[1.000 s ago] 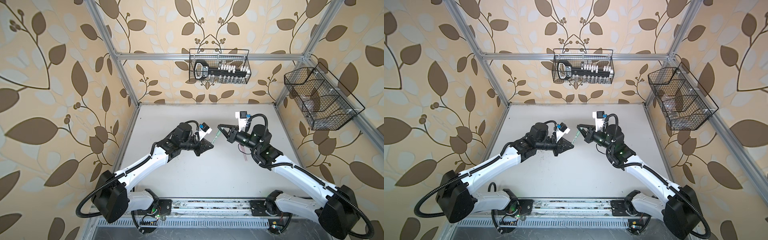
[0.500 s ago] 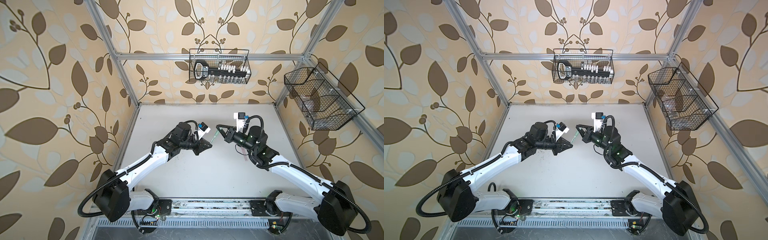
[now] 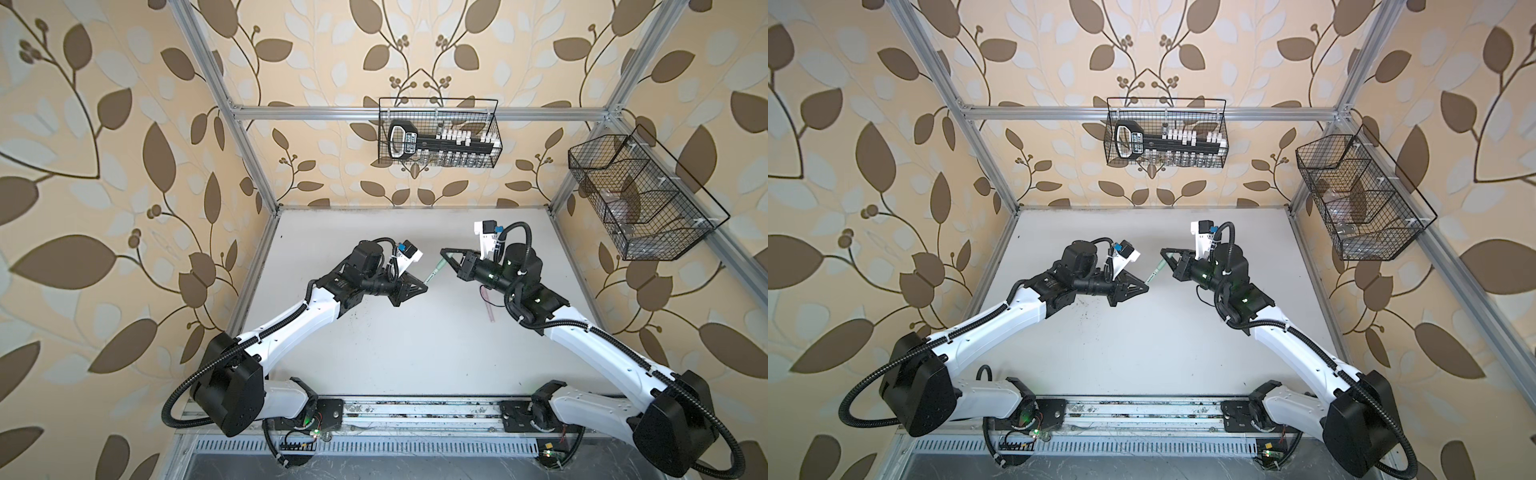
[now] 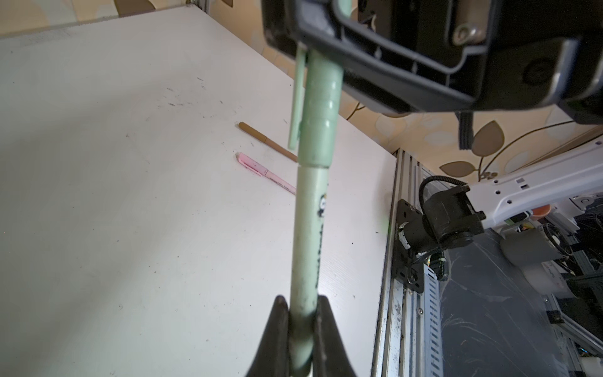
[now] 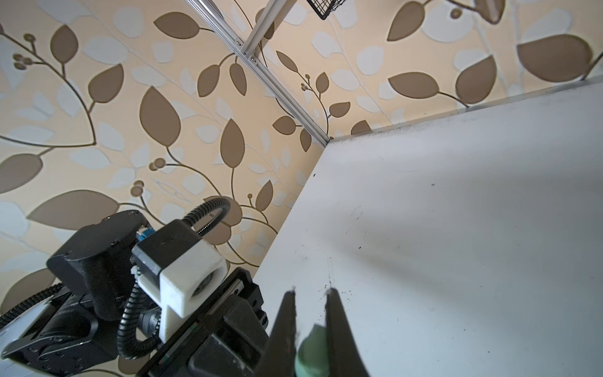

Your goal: Insert the pens into the pen caps

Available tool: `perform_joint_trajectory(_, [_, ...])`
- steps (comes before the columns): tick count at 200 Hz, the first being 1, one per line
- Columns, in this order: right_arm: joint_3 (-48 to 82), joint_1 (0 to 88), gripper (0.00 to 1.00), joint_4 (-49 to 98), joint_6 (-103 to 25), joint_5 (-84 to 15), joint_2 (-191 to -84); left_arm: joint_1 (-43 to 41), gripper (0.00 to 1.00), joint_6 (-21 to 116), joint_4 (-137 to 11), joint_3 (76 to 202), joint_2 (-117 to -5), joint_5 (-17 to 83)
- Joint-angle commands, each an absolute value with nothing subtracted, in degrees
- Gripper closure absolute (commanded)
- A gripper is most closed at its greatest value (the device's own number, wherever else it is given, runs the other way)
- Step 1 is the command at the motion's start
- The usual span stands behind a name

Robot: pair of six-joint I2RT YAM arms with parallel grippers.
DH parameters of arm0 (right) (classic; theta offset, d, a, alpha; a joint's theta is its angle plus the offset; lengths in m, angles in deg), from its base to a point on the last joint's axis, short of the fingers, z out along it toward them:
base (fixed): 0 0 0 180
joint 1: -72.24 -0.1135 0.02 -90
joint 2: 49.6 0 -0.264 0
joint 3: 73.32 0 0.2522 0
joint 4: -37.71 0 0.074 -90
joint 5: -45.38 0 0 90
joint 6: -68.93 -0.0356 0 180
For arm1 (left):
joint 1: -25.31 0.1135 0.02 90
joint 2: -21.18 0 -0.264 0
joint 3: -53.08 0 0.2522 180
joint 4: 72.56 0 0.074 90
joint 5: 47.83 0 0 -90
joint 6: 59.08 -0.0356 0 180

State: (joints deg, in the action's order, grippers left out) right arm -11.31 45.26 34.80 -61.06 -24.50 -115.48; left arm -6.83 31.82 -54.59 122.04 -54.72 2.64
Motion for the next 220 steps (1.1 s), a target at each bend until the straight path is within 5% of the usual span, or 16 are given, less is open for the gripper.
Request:
perform_joint_trajectory(1, [-8.1, 46.1, 1.0, 16.3, -54.3, -16.6, -116.4, -3.1, 0.85, 38.0, -67.5, 126.3, -50.5, 7.2])
perform_joint_trajectory(11, [-5.6, 46.9, 1.0, 14.1, -53.0, -16.3, -117.0, -3.1, 0.75, 38.0, -66.3, 125.7, -49.9, 6.8])
perform_joint_trajectory(23, [-3.3, 47.7, 1.0, 12.6, -52.0, -15.8, -117.3, -3.1, 0.37, 38.3, -64.4, 124.9, -49.0, 7.8])
perform_joint_trajectory(31, [-2.1, 48.0, 1.0, 11.7, -51.5, -15.6, -117.3, -3.1, 0.22, 37.9, -62.9, 124.2, -48.3, 8.9])
perform_joint_trajectory(65, [5.4, 49.7, 1.0, 0.4, -47.4, -14.9, -118.5, -3.1, 0.02, 36.7, -52.6, 121.8, -40.9, 22.9])
perform_joint_trajectory(150, [5.5, 49.0, 1.0, -11.5, -40.8, -23.7, -126.8, -3.0, 0.01, 46.2, -33.0, 119.4, -31.2, 57.5])
perform_joint_trajectory(177, [5.4, 48.0, 1.0, -13.5, -39.2, -30.3, -132.2, -3.0, 0.01, 48.3, -31.0, 116.6, -29.9, 64.1])
perform_joint_trajectory(220, [3.7, 49.6, 1.0, -9.0, -38.1, -26.8, -141.3, -3.0, 0.01, 48.4, -32.7, 111.2, -26.4, 71.9])
